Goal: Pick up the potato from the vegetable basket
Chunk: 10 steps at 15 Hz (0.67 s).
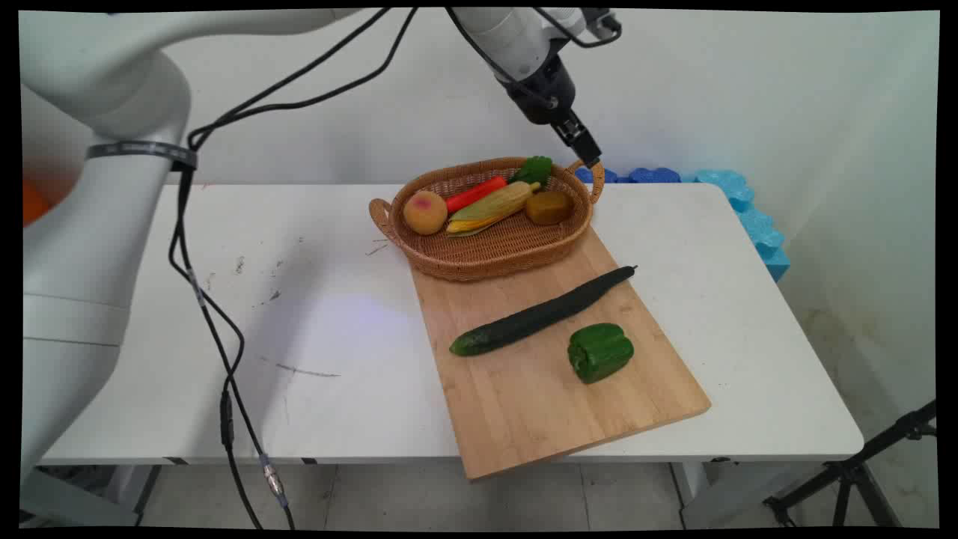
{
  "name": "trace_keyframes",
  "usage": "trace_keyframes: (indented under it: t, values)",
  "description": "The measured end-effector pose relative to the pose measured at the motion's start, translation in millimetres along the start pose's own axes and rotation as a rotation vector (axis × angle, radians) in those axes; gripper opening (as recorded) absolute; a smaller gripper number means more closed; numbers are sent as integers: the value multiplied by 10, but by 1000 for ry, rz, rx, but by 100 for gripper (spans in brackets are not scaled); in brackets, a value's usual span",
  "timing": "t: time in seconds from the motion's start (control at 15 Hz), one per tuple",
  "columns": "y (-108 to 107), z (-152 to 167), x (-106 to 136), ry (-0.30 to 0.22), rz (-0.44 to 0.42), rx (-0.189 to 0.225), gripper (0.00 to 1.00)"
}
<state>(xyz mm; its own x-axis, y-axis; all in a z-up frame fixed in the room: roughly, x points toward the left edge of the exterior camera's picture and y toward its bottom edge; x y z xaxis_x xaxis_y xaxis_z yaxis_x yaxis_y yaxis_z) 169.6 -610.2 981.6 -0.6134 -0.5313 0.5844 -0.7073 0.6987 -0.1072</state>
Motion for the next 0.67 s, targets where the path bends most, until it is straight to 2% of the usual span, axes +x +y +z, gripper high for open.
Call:
trace_keyframes:
  t: [0.27,0.67]
  values:
    - [-238,361,-80,-67,45,0,100]
    - [-384,850,-245,-136,103,-48,100]
